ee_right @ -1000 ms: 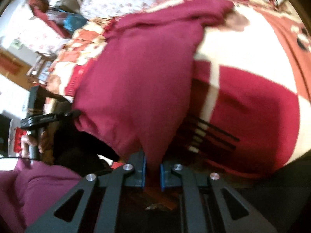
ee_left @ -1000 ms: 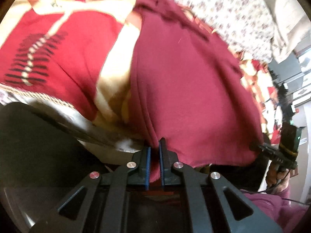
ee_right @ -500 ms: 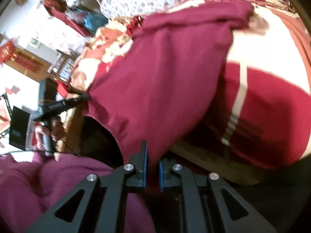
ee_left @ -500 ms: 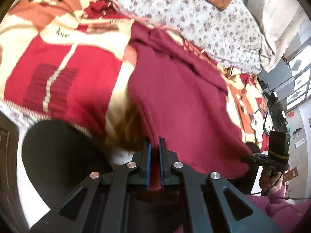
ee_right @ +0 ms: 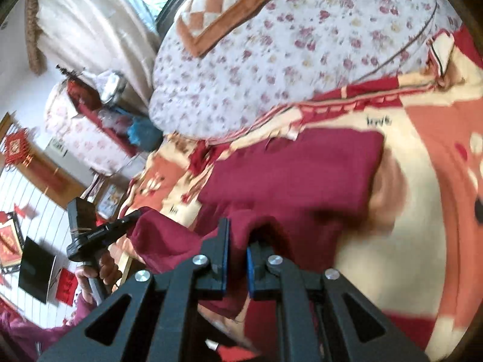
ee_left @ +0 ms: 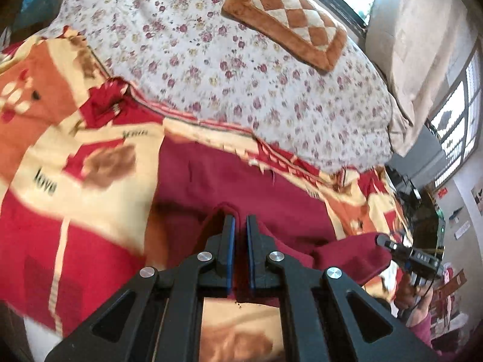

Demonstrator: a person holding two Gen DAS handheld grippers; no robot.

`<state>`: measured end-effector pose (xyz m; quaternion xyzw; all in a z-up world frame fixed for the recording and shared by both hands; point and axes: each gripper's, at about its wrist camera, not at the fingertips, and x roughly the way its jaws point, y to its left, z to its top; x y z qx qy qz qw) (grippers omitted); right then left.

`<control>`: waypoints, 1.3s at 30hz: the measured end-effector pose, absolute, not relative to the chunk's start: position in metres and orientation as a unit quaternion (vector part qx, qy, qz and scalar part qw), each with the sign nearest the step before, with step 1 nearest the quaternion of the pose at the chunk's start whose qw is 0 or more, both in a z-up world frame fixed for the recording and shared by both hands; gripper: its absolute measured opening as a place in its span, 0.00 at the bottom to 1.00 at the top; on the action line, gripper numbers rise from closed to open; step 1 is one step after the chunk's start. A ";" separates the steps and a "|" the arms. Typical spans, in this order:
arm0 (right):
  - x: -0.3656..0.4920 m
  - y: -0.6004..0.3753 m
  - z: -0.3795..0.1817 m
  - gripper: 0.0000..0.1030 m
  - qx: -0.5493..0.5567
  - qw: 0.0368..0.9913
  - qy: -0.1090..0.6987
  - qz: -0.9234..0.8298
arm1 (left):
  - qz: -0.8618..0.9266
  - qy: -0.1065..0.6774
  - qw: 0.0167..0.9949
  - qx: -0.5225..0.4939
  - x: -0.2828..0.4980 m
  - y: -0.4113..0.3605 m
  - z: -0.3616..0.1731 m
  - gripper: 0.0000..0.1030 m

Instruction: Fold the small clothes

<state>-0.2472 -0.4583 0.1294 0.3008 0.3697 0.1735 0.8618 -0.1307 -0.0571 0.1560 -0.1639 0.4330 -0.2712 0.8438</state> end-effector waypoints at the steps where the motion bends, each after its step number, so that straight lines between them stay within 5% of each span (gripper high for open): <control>1: -0.237 -0.463 0.128 0.09 0.304 0.861 0.373 0.164 | -0.271 0.434 0.842 -0.170 -0.118 -0.061 0.155 0.00; 18: -0.109 -0.510 0.048 0.09 0.348 0.838 0.413 0.083 | -0.210 0.490 0.831 -0.161 0.022 -0.096 0.077 0.00; 22: -0.101 -0.511 0.046 0.24 0.348 0.829 0.431 0.079 | -0.236 0.491 0.819 -0.182 0.030 -0.093 0.077 0.00; 23: -0.103 -0.511 0.051 0.30 0.344 0.833 0.425 0.079 | -0.240 0.488 0.818 -0.186 0.030 -0.090 0.080 0.13; 26: -0.122 -0.518 0.078 0.57 0.327 0.867 0.373 0.043 | -0.247 0.468 0.824 -0.202 0.028 -0.078 0.097 0.24; 32: -0.141 -0.490 0.101 0.57 0.274 0.889 0.357 0.088 | -0.248 0.457 0.831 -0.200 0.011 -0.077 0.107 0.27; 39: -0.080 -0.461 0.046 0.56 0.198 0.868 0.454 0.046 | -0.223 0.519 0.815 -0.132 0.016 -0.118 0.057 0.27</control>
